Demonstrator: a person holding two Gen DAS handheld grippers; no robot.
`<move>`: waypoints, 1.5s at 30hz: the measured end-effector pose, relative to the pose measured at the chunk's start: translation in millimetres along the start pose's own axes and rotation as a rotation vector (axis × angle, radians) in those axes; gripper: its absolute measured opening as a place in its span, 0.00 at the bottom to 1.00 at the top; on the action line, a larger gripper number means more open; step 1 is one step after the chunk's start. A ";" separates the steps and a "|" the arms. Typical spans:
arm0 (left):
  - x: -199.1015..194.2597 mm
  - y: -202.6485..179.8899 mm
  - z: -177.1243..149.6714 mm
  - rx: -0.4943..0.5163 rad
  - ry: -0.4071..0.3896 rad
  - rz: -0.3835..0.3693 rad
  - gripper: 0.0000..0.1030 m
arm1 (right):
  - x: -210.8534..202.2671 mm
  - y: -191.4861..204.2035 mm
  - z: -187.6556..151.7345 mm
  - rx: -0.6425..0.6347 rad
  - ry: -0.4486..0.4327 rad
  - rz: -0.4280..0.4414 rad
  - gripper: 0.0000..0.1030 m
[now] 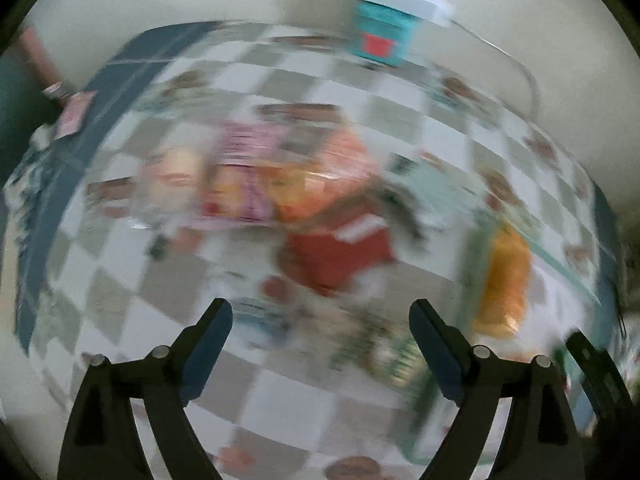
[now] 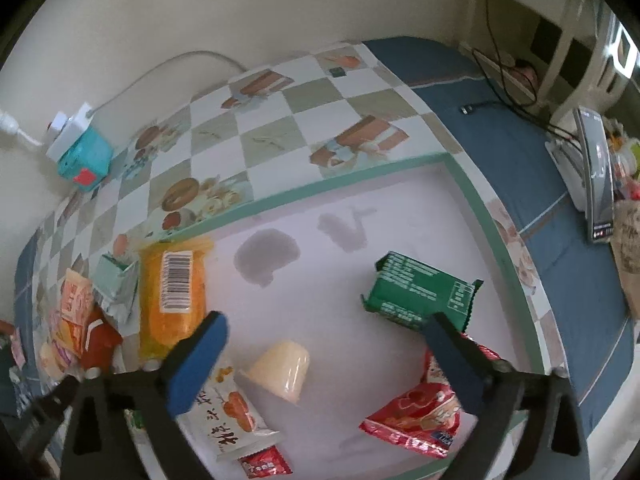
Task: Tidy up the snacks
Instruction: 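Move right gripper to green-wrapped round cake while left gripper returns over the pile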
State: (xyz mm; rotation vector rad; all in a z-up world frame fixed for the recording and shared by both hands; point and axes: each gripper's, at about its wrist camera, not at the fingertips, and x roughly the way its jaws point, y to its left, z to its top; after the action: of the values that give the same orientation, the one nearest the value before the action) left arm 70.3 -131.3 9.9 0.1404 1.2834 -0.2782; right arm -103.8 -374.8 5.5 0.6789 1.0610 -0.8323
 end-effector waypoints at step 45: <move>-7.5 198.8 32.0 -0.328 -0.004 0.144 0.92 | -8.8 222.0 -93.7 -0.395 0.087 0.152 1.00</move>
State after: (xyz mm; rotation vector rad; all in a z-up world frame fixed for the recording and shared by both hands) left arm 153.9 51.9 15.9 -0.0472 1.2908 0.0569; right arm 38.1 -179.8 0.2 0.4560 1.1938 -0.4461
